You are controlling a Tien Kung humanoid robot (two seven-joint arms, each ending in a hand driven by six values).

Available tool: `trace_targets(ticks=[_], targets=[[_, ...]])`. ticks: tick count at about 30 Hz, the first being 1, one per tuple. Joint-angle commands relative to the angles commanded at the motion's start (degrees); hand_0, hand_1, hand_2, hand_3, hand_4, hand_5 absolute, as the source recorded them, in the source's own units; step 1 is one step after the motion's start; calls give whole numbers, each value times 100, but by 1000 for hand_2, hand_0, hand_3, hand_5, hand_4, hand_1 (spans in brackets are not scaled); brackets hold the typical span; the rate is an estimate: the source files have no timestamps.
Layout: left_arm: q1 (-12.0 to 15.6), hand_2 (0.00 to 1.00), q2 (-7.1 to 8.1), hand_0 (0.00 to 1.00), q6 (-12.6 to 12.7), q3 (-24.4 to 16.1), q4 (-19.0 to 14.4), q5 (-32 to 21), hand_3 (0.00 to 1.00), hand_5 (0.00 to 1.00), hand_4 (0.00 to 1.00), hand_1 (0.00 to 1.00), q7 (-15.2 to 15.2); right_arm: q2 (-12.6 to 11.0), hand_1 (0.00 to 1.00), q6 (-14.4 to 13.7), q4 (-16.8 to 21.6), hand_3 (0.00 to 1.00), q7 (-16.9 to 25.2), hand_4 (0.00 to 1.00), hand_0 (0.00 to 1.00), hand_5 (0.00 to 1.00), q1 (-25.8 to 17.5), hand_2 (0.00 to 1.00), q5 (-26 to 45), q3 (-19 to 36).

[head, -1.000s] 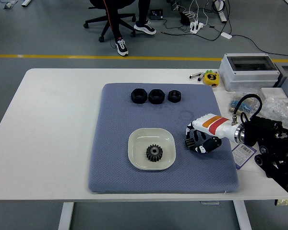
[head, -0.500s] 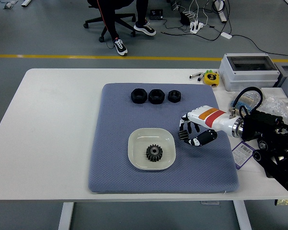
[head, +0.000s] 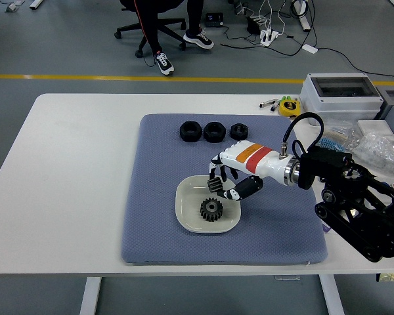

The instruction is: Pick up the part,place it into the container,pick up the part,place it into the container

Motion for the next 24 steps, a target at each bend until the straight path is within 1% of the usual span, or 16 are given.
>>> trace_targets(ticks=[1, 2, 4, 7, 8, 13, 14, 16, 21, 24], targets=[[-5, 643, 2, 704, -1, 8, -1, -5, 556, 572, 632, 671, -2, 19, 344, 41, -14, 492, 1, 693, 191, 261, 12, 457, -24, -18], [-8, 642, 4, 704, -2, 15, -1, -10, 556, 572, 632, 669, -4, 29, 473, 105, -18, 695, -5, 998, 303, 502, 19, 633, -50, -30], [-12, 642, 10, 704, 1, 6, 1, -12, 556, 572, 632, 669, -2, 36, 473, 262, -17, 695, -16, 998, 303, 502, 35, 633, -94, -76], [-15, 642, 16, 704, 1, -7, 3, 1, 556, 572, 632, 669, 3, 21, 473, 277, -18, 695, -24, 998, 303, 502, 35, 633, -113, -148], [-16, 643, 16, 704, 2, -10, 4, 5, 555, 572, 632, 673, 4, 21, 510, 236, -33, 884, -35, 998, 336, 556, 31, 719, -131, -168], [-37, 643, 18, 704, -1, -28, 8, 28, 555, 572, 632, 673, 10, 16, 510, 23, -96, 884, -45, 998, 336, 556, 8, 719, -110, -207], [-40, 643, 17, 704, 0, -35, 9, 38, 555, 574, 633, 672, 11, 17, 518, -10, -100, 928, -43, 998, 345, 584, 7, 736, -96, -204], [-44, 643, 13, 704, 2, -46, 13, 58, 555, 574, 633, 672, 12, 14, 518, -78, -97, 928, -38, 998, 345, 584, 7, 736, -70, -196], [-49, 642, 10, 704, 5, -53, 14, 57, 556, 573, 633, 671, 11, -13, 514, -180, -74, 928, -10, 998, 341, 588, -17, 735, -6, -118], [-53, 642, 5, 704, 8, -44, 13, 45, 556, 573, 633, 671, 8, -52, 514, -226, -20, 928, 1, 998, 341, 588, -77, 735, 81, 39]])
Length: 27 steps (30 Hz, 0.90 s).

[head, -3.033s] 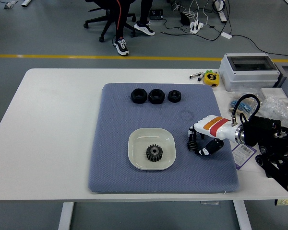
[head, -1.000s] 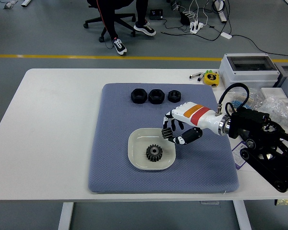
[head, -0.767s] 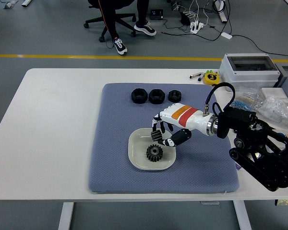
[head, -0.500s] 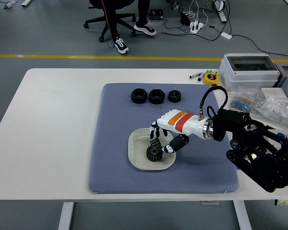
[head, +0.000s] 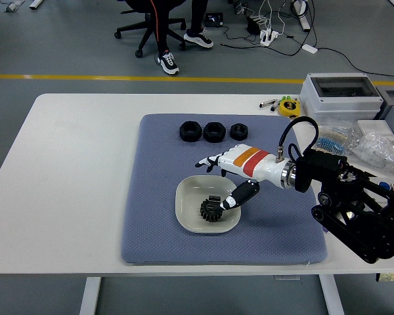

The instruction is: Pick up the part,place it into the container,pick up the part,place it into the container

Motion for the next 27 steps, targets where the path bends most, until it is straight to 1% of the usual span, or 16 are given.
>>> trace_targets(ticks=[1, 2, 4, 7, 8, 13, 14, 15, 17, 19, 20, 21, 23, 25, 26, 27], targets=[[-1, 642, 0, 704, 1, 5, 0, -9, 556, 573, 633, 671, -1, -21, 514, -15, 30, 928, 4, 998, 341, 588, -18, 735, 44, 59], [-3, 642, 1, 704, 1, 8, -1, -15, 555, 572, 632, 673, -2, -57, 494, -46, 77, 857, 10, 998, 327, 557, -40, 700, 125, 144], [-7, 642, 2, 704, -1, 3, -1, -5, 555, 572, 632, 673, -3, -110, 494, -175, 142, 857, -3, 998, 327, 557, -70, 700, 302, 264], [2, 642, 4, 704, -4, -14, 0, 22, 555, 572, 632, 673, -1, -158, 494, -846, 159, 857, 24, 998, 327, 557, -162, 700, 926, 327], [5, 643, 4, 704, -3, -16, 0, 25, 555, 571, 631, 673, -1, -159, 406, -1107, 157, 571, 29, 792, 255, 353, -188, 512, 1187, 326], [-2, 643, -5, 704, -6, 4, -3, 18, 555, 571, 631, 673, -2, -199, 406, -2276, 241, 571, 82, 792, 255, 353, -333, 512, 2378, 271], [-10, 644, -6, 704, -7, 2, -3, 23, 556, 571, 631, 675, -1, -239, 598, -2499, 299, 816, 78, 917, 489, 459, -367, 727, 2602, 225], [-20, 644, -8, 704, -6, 2, -4, 25, 556, 571, 631, 675, -1, -286, 598, -2726, 372, 816, 46, 917, 489, 459, -403, 727, 2863, 187], [-56, 644, -9, 704, 7, 40, -4, -25, 556, 571, 631, 675, -14, -411, 598, -3032, 542, 816, -29, 917, 489, 459, -497, 727, 3347, 163], [-80, 644, -4, 704, 19, 61, -5, -63, 556, 571, 631, 675, -23, -504, 598, -3031, 699, 816, -89, 917, 489, 459, -579, 727, 3794, 167], [-90, 644, -2, 704, 23, 54, -4, -59, 556, 571, 631, 675, -21, -569, 598, -2920, 820, 816, -127, 917, 489, 459, -657, 727, 4054, 195], [-100, 643, -1, 704, 29, 60, -3, -68, 556, 571, 631, 673, -24, -621, 781, -2776, 934, 910, -153, 998, 797, 685, -737, 853, 4315, 253], [-109, 643, 1, 704, 35, 76, -4, -85, 556, 571, 631, 673, -29, -671, 781, -2599, 1032, 910, -167, 998, 797, 685, -833, 853, 4799, 366], [-119, 643, 4, 704, 38, 89, -5, -100, 556, 571, 631, 673, -30, -736, 781, -2541, 1088, 910, -102, 998, 797, 685, -972, 853, 5246, 593], [-120, 642, 6, 704, 38, 90, -5, -101, 555, 573, 632, 673, -30, -769, 836, -2542, 1103, 931, -56, 998, 859, 726, -1046, 880, 5544, 740], [-119, 642, 6, 704, 38, 88, -4, -100, 555, 573, 632, 673, -29, -789, 836, -2525, 1113, 931, -39, 998, 859, 726, -1096, 880, 5768, 824]])
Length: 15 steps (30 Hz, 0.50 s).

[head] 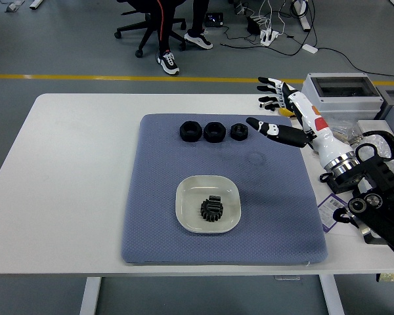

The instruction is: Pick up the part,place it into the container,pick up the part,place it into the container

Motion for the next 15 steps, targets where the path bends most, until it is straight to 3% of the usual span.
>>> trace_targets(ticks=[10, 15], targets=[[82, 643, -19, 704, -18, -34, 2, 45, 555, 571, 631, 676, 21, -124, 843, 753, 179, 917, -322, 998, 871, 750, -701, 879, 2295, 1093], [93, 642, -43, 704, -33, -26, -1, 67, 555, 571, 631, 692, 15, -27, 840, 1068, 417, 909, -489, 998, 876, 778, -1159, 872, 2173, 1631]])
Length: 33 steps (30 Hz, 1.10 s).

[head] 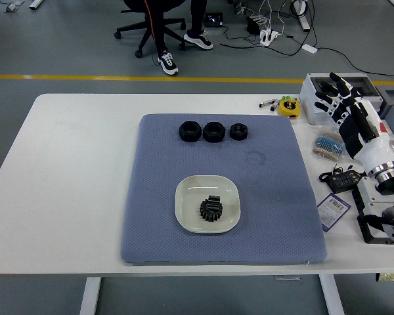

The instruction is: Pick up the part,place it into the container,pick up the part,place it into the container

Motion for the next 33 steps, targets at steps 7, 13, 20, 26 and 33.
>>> trace_targets(ticks=[7, 13, 20, 26, 33], targets=[[22, 641, -6, 704, -11, -43, -1, 74, 555, 571, 631, 690, 2, 273, 836, 160, 175, 900, -119, 998, 871, 785, -475, 864, -414, 407], [-20, 641, -5, 704, -2, -6, 0, 38, 556, 572, 632, 683, -16, 381, 836, 277, 203, 891, -210, 998, 871, 802, -597, 863, -555, 590], [-48, 640, 11, 704, 21, 16, 3, -17, 555, 573, 632, 681, -23, 443, 835, 443, 289, 875, -358, 998, 868, 793, -589, 860, -558, 709], [-101, 641, 21, 703, 40, 34, 8, -32, 555, 572, 632, 677, -27, 474, 835, 362, 377, 877, -456, 998, 869, 782, -591, 860, -489, 800], [-134, 642, 15, 703, 42, 40, 10, -49, 556, 571, 632, 685, -30, 516, 835, 275, 424, 870, -543, 998, 868, 770, -654, 856, -603, 957]])
